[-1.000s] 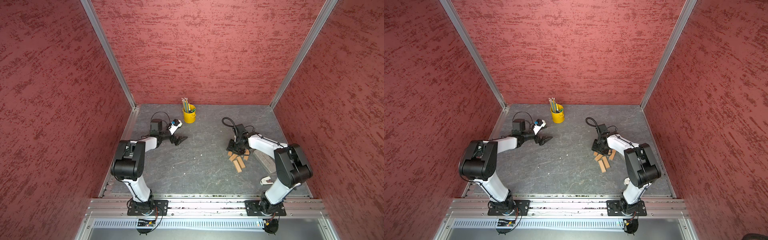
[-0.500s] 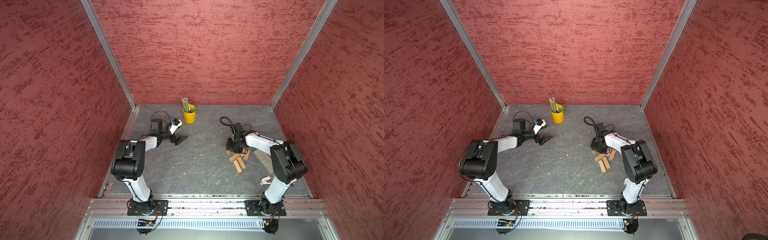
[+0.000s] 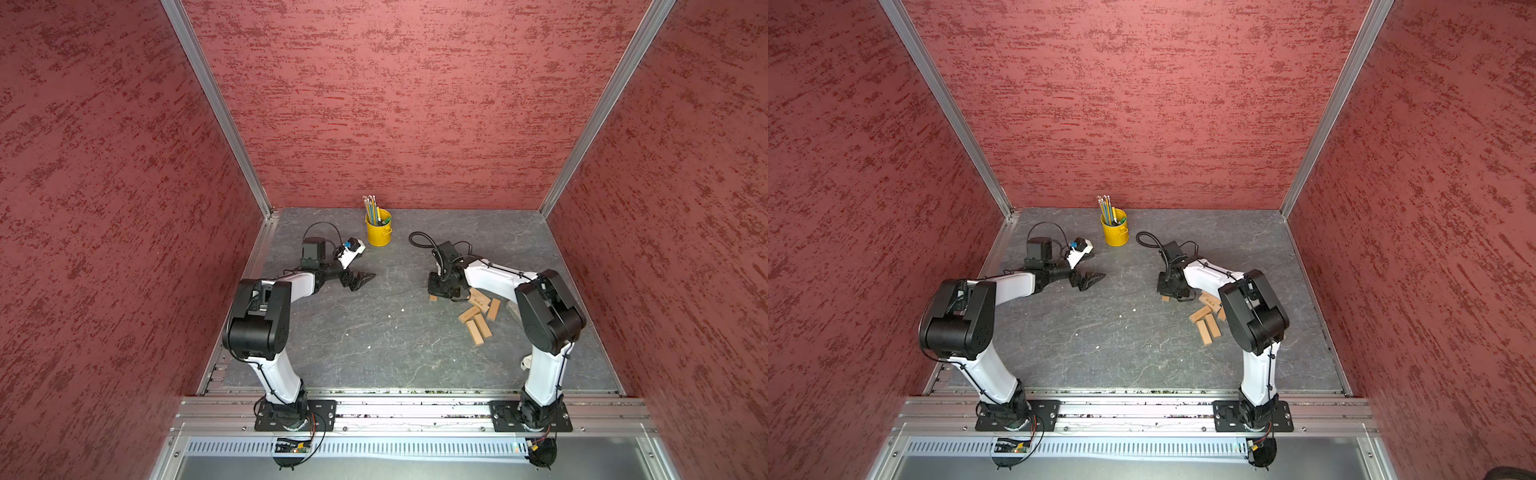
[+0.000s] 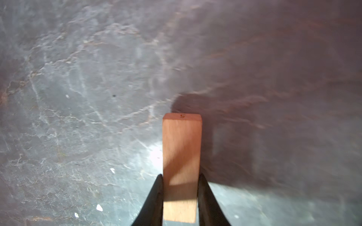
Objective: Assemble the number 8 with building blocks
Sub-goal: Move the building block to the center of the board, then pick up the building block from the center of the board.
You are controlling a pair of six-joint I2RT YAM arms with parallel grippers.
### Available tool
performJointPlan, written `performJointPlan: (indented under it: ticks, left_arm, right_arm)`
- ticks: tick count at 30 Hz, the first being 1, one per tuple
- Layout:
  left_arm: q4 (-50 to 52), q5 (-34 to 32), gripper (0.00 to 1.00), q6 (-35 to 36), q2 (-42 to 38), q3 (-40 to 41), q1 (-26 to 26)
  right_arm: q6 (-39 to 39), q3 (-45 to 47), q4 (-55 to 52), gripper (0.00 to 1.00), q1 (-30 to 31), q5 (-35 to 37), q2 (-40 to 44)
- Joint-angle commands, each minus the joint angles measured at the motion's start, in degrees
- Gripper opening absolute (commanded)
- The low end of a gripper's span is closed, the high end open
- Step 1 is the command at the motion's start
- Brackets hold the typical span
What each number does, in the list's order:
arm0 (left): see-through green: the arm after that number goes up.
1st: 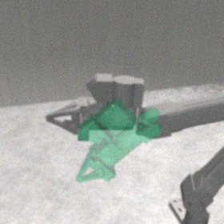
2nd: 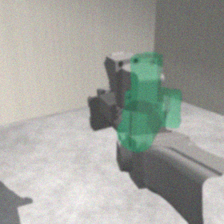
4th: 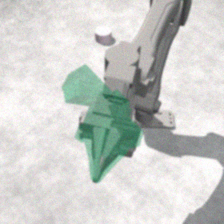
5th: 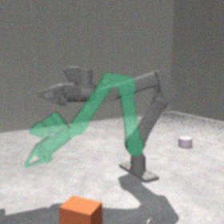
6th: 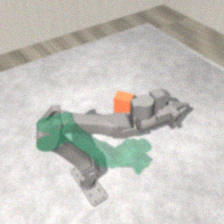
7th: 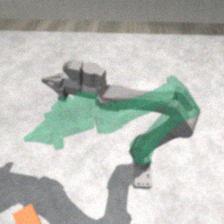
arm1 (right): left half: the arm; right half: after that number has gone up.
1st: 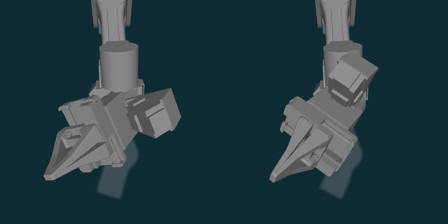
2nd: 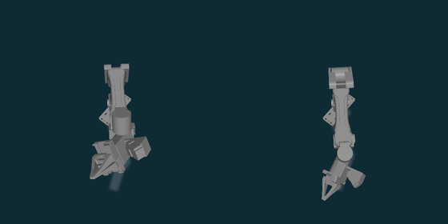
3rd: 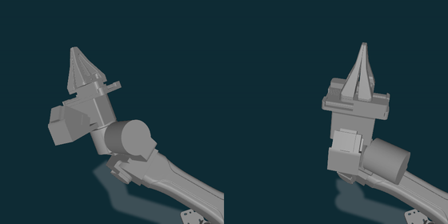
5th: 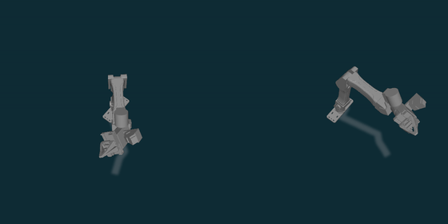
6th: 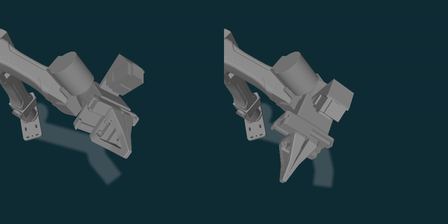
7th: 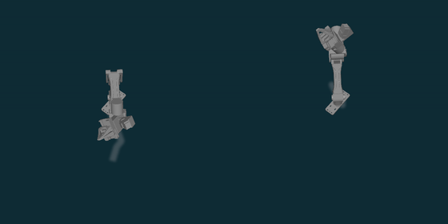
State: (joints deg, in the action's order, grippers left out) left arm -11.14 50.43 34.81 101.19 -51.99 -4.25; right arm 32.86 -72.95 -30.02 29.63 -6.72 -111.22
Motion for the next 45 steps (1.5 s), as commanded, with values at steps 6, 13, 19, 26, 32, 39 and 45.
performJointPlan:
  ticks: [6, 13, 19, 26, 32, 39, 45]
  left_arm:
    - [1.59, -0.64, 1.00, 1.60, 1.03, -1.51, -0.57]
    - [2.61, -1.18, 0.99, 2.06, 1.23, -2.06, -0.98]
    - [3.20, -1.74, 0.99, 2.11, 1.47, -2.49, -1.21]
    - [3.83, -1.83, 0.99, 2.23, 1.65, -2.91, -1.26]
    - [4.19, -1.90, 0.99, 2.29, 1.82, -3.21, -1.28]
    - [4.30, -2.06, 1.00, 2.40, 1.73, -3.16, -1.37]
    - [4.94, -2.13, 0.99, 2.37, 1.86, -3.56, -1.46]
  right_arm:
    - [-2.16, -2.03, -0.63, 0.15, 2.34, 1.05, -5.15]
    - [-0.28, -0.33, 0.97, 0.30, 2.45, 0.26, -5.50]
    - [-0.18, 2.72, 5.03, 0.95, 2.46, -0.51, -2.06]
    - [-9.06, 4.69, 5.93, 0.99, 2.19, 7.01, 8.92]
    - [-30.66, 4.69, 0.86, 0.99, -0.56, 23.18, 21.46]
    - [-56.89, 17.91, -1.23, 0.99, -4.53, 21.84, 35.40]
    - [-59.90, 16.40, -9.50, 0.82, -14.12, 9.46, 34.51]
